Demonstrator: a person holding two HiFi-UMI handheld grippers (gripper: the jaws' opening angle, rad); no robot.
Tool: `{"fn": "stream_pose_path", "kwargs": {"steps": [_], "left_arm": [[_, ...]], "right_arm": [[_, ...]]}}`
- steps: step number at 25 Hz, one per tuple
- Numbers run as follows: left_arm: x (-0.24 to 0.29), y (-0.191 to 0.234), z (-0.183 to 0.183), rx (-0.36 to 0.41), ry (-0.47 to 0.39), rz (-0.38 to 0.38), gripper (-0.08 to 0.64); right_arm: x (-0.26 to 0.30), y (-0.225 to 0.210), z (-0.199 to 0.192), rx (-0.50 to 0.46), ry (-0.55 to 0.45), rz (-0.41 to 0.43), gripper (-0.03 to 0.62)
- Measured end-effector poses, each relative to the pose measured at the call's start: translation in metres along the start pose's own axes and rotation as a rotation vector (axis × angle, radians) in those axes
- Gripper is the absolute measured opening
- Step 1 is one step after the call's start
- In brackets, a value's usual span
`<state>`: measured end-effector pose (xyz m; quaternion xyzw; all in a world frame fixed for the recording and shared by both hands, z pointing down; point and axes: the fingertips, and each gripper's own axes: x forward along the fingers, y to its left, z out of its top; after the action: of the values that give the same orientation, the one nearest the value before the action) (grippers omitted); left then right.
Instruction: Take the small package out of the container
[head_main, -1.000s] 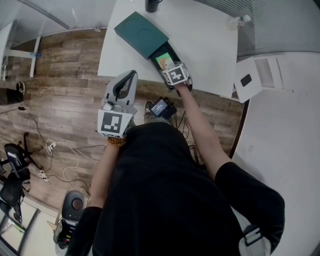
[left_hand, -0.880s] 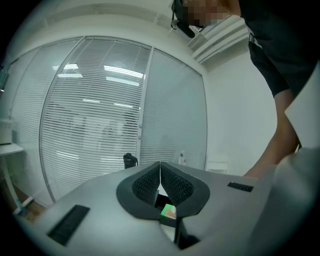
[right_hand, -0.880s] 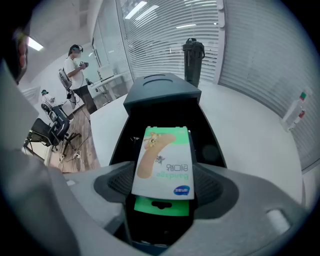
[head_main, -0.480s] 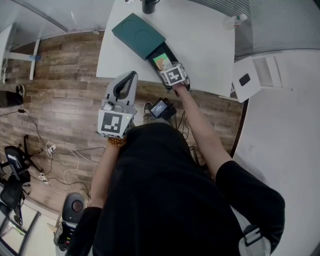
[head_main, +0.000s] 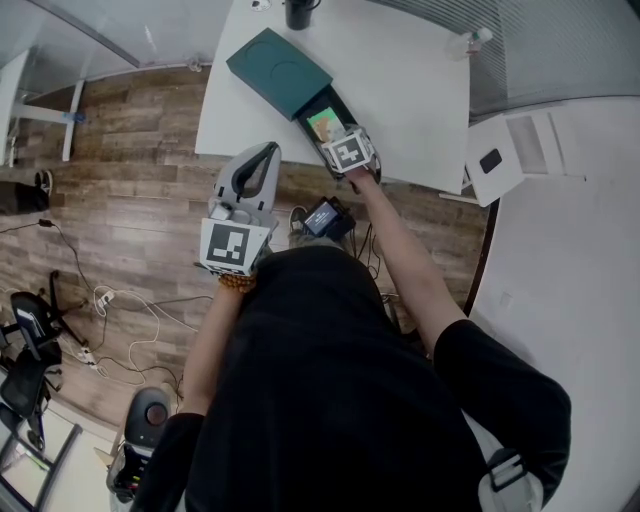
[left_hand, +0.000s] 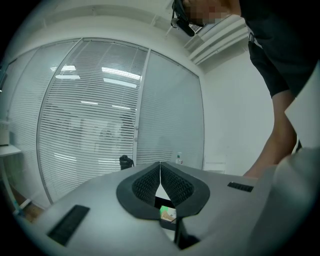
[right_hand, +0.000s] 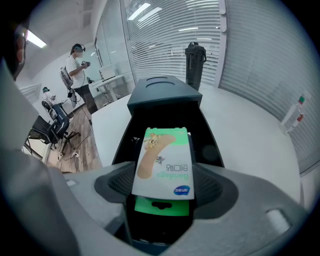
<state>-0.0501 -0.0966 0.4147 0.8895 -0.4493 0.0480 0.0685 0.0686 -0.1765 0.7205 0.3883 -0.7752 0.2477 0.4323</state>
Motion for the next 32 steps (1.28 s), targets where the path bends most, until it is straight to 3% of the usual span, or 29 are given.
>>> {"fn": "stream_pose_path", "kwargs": {"steps": [7,10,13,17,22,32], "left_arm": [[-0.002,-0.007,-0.005,0.047,-0.019,-0.030,0.002],[0.000,-0.014,-0.004,0.002,-0.010,-0.022,0.002],[0.003,-0.019,-0.005,0.029,-0.021,-0.040,0.002],[0.007,-0.025,0.001,-0.010,-0.015,-0.032,0.002],[0.010,-0.035,0.002,0.027,-0.024,-0.057,0.002],[0.014,-0.044,0.004,0.028,-0.024,-0.068,0.002]], "right_arm": [[-0.014,0.001,0.001,-0.016,-0.032,-0.013,0.348],[-0.020,0.003,0.000,-0.011,-0.048,-0.010,0.348],[-0.028,0.003,0.004,-0.007,-0.074,-0.013,0.348],[-0.039,0.001,0.008,0.006,-0.103,-0.013,0.348],[-0.053,-0.001,0.014,0.011,-0.143,-0.010,0.348],[-0.078,-0.001,0.028,0.034,-0.221,0.000,0.348]]}}
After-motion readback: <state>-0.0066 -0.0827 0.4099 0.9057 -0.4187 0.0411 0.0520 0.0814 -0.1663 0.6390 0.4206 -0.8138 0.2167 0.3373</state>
